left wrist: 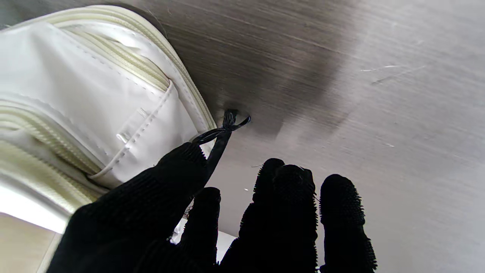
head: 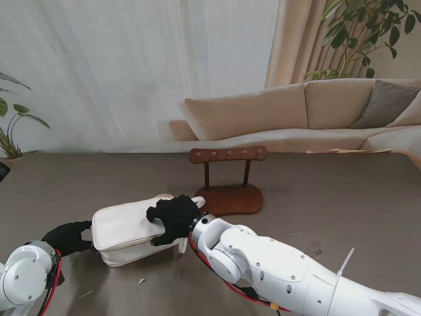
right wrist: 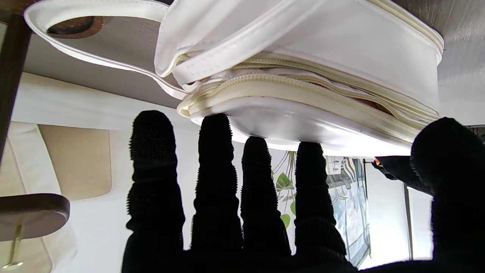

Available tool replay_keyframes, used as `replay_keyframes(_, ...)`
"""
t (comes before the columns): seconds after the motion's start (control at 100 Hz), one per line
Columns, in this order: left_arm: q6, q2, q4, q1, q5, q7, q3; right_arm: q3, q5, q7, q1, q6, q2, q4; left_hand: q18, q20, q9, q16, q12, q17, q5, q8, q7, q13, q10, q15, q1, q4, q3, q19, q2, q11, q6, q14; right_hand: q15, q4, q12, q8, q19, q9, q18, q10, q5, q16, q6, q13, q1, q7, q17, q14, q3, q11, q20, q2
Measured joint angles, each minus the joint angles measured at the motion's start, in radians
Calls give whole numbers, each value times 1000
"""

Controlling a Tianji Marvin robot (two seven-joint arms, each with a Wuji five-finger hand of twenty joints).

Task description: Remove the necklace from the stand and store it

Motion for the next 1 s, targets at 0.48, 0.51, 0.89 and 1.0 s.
replay_keyframes(0.48,-16,-11,58,-7,-22,107,37,2,3,8,0,5,-1,-3,0,0,2,0,27,14,111,63,100,6,0,0,2,0,24,7,-18,34,-37,0,0,0,0,0,0,0,0,1,0,0,0,0,0,6,0,0,0,0,0,0)
replay_keyframes(0.51,-18,-12,60,-9,-21,108,39,2,4,8,0,5,-1,-3,0,0,21,0,37,26,121,79,105,28,0,8,2,0,24,13,-27,43,-29,0,0,0,0,0,0,0,0,1,0,0,0,0,0,6,0,0,0,0,0,0)
replay_keyframes(0.89,-28,-30,85,-16,-67,204,59,7,7,5,-5,5,-1,-3,3,3,170,0,379,125,300,471,711,109,-46,173,178,-17,-53,75,-100,47,-23,-51,-2,0,0,0,0,0,0,1,0,0,0,0,0,6,0,0,0,0,0,0)
replay_keyframes(1.0,-28,-35,71,2,-64,204,48,8,8,5,-6,5,-1,-3,7,3,205,0,396,129,299,477,767,131,-51,173,187,-22,-56,75,-109,29,-16,-42,-3,0,0,0,0,0,0,1,0,0,0,0,0,6,0,0,0,0,0,0)
